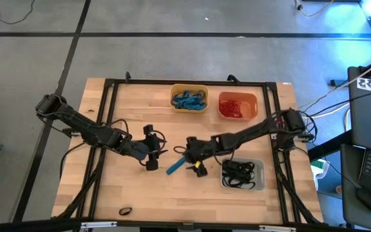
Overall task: Sort rubber bands into baskets
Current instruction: Put the blue rubber band into the yellow bin
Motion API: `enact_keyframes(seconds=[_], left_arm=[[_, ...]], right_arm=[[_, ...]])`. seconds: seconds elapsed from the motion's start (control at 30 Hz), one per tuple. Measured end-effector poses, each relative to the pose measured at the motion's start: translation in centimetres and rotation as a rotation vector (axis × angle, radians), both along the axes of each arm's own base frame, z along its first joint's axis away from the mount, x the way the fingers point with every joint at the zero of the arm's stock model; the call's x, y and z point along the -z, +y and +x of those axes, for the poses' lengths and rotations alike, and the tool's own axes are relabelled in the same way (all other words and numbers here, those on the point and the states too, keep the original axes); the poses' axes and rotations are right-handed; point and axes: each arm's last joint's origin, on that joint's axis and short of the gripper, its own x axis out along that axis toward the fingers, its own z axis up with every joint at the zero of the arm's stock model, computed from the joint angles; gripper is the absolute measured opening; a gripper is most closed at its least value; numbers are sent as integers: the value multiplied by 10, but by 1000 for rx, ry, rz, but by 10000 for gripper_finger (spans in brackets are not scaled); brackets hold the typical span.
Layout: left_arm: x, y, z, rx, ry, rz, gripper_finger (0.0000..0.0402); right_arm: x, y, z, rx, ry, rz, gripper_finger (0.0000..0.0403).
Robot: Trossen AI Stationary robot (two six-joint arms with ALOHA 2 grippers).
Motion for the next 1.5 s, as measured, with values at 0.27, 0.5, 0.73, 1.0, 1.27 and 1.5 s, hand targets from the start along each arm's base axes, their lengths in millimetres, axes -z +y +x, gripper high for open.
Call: enact_keyframes(seconds=[0.27, 0.5, 0.73, 1.0, 1.27, 1.5], left_arm=[[0, 0, 0, 0, -2, -1, 175], [0, 0, 0, 0, -1, -1, 175], [0, 0, 0, 0, -2, -1, 175], [0, 0, 0, -4, -3, -5, 175], [0, 0, 0, 0, -2, -1, 175], [0, 0, 0, -9, -6, -13, 175]], right_arm=[[25, 8, 8, -26, -1, 11, 301], [47, 6, 13, -8, 20, 2, 301], [52, 6, 15, -4, 19, 0, 301], [53, 5, 15, 16, 18, -16, 301], [53, 6, 16, 18, -2, -15, 301], [54, -2, 16, 60, 28, -2, 270]])
